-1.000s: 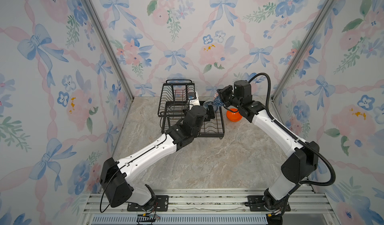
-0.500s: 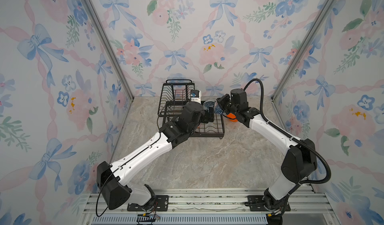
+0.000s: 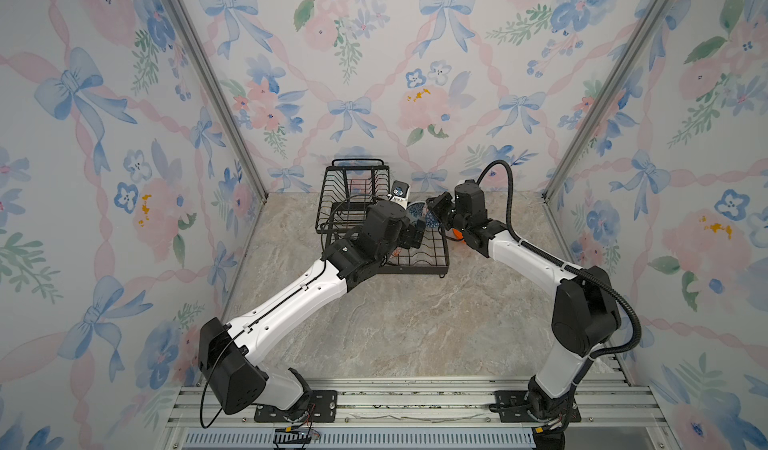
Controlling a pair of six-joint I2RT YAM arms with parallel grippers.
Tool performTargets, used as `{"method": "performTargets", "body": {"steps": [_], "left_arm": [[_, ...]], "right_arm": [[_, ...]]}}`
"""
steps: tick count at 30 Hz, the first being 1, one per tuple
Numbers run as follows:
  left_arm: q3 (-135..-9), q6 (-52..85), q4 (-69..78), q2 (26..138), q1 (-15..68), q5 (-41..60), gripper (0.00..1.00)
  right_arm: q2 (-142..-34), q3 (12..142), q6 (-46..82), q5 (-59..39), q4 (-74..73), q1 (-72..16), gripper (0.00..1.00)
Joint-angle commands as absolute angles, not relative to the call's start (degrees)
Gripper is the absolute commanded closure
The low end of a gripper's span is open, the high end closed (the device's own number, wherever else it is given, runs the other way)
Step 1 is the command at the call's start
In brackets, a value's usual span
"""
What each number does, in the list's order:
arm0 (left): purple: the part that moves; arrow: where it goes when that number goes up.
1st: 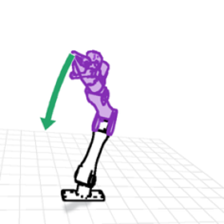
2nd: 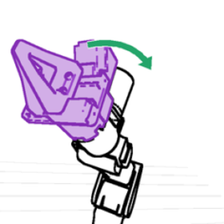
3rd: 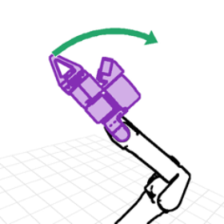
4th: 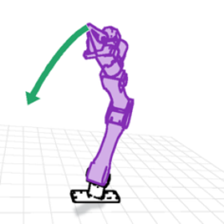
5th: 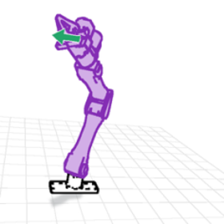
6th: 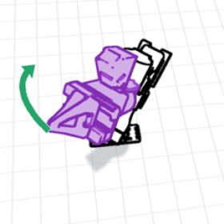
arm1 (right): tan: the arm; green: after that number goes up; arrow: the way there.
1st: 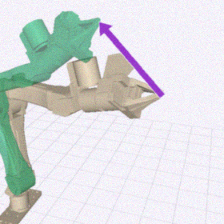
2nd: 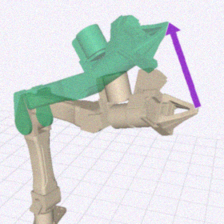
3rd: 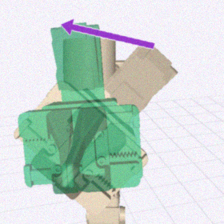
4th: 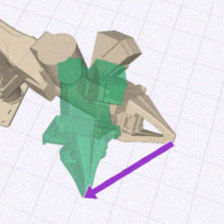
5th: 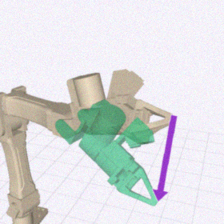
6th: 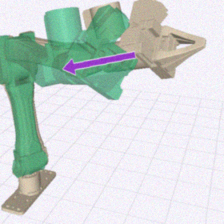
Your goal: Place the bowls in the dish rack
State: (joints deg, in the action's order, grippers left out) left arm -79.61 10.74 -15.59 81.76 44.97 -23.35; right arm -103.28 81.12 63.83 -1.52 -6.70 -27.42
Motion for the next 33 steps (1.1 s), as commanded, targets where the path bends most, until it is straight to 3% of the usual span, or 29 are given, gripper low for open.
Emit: {"method": "performTargets", "body": {"steps": [1, 33], "left_arm": [[-80.4, 7.1, -16.3, 82.6, 44.5, -24.2, 0.02], [-77.5, 6.3, -16.6, 80.4, 40.4, -20.5, 0.02]], "right_arm": [[-105.0, 81.3, 63.4, -2.8, -14.2, -27.0, 1.00], [-118.3, 83.2, 65.8, 3.7, -23.9, -30.7, 1.00]]}}
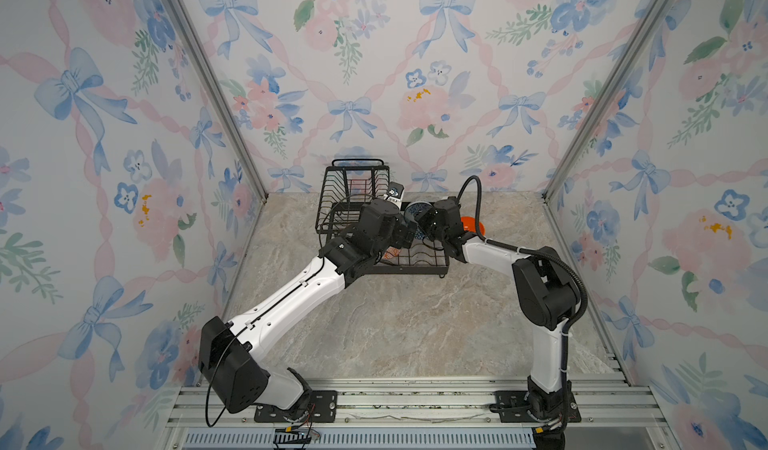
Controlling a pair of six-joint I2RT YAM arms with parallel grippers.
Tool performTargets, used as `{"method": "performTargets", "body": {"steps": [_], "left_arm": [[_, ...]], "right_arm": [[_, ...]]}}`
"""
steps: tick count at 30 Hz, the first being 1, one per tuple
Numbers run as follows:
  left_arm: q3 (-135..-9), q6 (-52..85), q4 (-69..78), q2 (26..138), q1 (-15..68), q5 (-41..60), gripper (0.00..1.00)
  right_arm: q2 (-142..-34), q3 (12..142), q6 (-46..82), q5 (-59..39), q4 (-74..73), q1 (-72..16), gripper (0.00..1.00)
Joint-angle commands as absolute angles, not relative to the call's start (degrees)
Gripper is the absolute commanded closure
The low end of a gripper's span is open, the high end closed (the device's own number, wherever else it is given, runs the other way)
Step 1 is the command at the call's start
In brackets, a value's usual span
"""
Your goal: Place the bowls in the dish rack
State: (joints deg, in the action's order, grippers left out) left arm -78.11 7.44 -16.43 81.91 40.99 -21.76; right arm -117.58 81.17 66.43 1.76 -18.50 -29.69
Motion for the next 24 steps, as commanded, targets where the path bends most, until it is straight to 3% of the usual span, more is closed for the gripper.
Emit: {"method": "performTargets", "body": {"steps": [1, 24], "left_arm": [[-77.5, 6.3, -16.5, 80.4, 40.3, -20.3, 0.02], [-78.1, 3.6, -19.7, 79.0, 38.2, -18.1, 0.02]], "right_arm": [[-118.7, 83.1, 65.8, 4.0, -24.6, -30.8, 1.00], [-125.6, 85.4, 66.8, 12.5, -34.1, -33.2, 1.00]]}}
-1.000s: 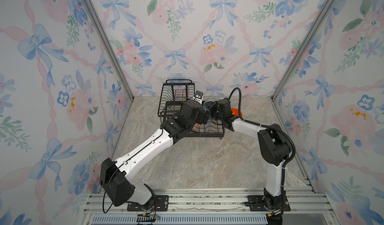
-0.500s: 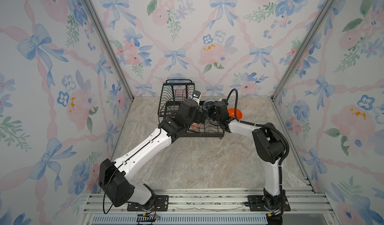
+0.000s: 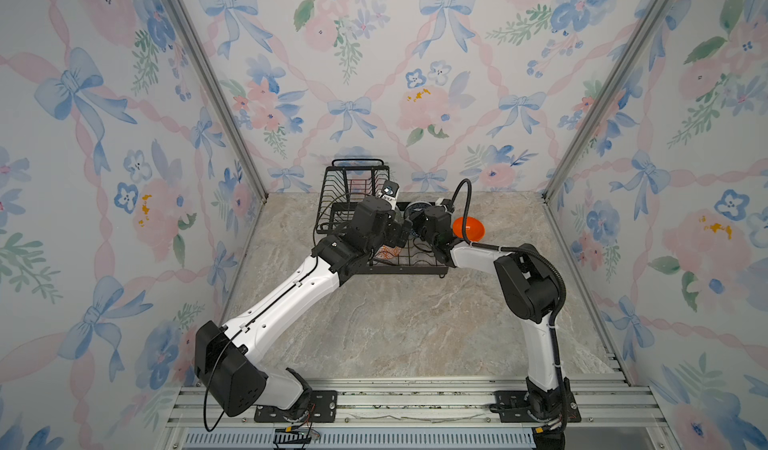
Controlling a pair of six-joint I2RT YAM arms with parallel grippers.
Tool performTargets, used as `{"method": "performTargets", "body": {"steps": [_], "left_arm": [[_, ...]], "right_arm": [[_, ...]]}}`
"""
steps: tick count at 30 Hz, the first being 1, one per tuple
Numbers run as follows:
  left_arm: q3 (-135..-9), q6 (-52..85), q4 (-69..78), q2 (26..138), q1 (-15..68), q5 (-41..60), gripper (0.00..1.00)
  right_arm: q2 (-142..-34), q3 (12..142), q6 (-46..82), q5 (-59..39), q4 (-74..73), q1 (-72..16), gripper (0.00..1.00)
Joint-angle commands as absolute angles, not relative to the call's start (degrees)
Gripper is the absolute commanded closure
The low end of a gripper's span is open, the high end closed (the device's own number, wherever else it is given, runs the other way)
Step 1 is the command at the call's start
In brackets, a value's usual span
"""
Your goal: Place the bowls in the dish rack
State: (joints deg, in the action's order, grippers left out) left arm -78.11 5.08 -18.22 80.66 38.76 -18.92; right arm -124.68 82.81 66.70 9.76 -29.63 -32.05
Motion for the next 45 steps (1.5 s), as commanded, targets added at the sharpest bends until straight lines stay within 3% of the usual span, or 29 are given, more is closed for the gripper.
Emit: {"method": "performTargets", "body": {"steps": [1, 31, 45], "left_arm": [[-78.1, 3.3, -19.9, 78.8, 38.1, -17.9, 0.02], [-75.0, 3.6, -20.6, 76.0, 36.0, -15.5, 0.02], [-74.2, 3.7, -20.5, 75.5, 35.9, -15.8, 0.02]], "right_arm": [[-125.7, 85.4, 66.9, 13.0, -34.2, -33.5, 1.00], [-122.9, 80.7, 72.4, 23.3, -22.2, -36.7, 0.99], [-121.8, 80.6, 75.4, 24.8, -14.3, -37.3, 0.87]]}}
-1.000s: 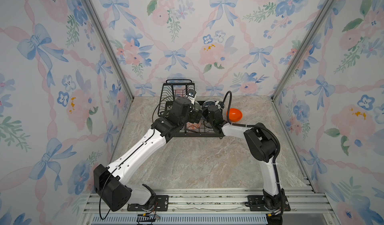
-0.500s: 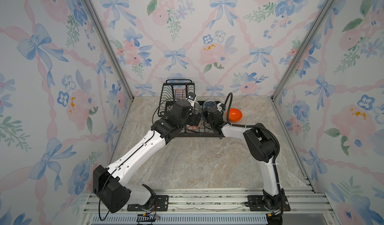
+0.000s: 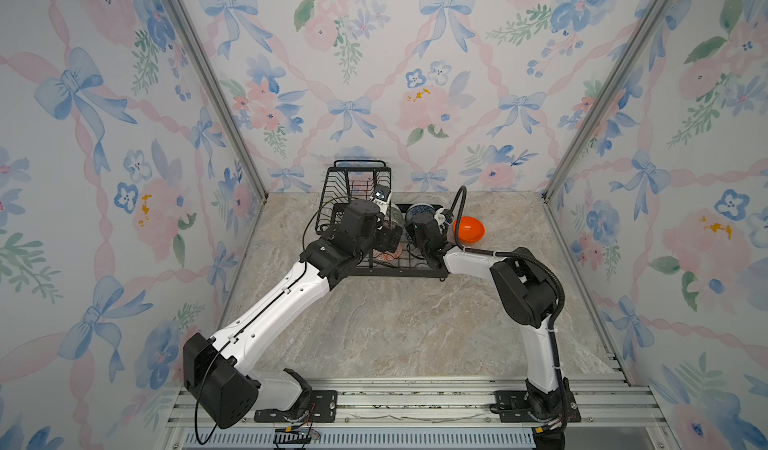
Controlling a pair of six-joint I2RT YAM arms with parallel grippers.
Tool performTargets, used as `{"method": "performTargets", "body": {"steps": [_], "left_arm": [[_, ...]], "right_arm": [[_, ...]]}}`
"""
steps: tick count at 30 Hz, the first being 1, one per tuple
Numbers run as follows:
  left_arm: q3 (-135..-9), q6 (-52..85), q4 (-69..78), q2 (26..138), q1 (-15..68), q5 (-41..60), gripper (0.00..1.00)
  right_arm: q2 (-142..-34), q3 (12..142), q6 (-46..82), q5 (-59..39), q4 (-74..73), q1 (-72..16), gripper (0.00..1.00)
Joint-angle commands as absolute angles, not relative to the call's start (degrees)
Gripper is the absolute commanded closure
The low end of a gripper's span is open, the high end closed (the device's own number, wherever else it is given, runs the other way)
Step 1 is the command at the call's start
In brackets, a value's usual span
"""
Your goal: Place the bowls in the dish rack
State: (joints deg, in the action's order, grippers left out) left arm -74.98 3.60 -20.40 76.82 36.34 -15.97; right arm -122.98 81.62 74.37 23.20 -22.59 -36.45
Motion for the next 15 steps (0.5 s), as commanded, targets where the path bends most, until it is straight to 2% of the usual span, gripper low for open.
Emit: {"method": "performTargets", "body": {"steps": [1, 15], "left_arm": [[-74.2, 3.7, -20.5, 75.3, 35.9, -15.8, 0.02], [-73.9, 3.8, -20.5, 75.0, 35.9, -15.6, 0.02]], "right_arm": [[-121.9, 80.5, 75.7, 24.8, -14.5, -37.3, 0.86], [-122.1, 82.0, 79.1, 24.9, -10.9, -37.2, 0.74]]}}
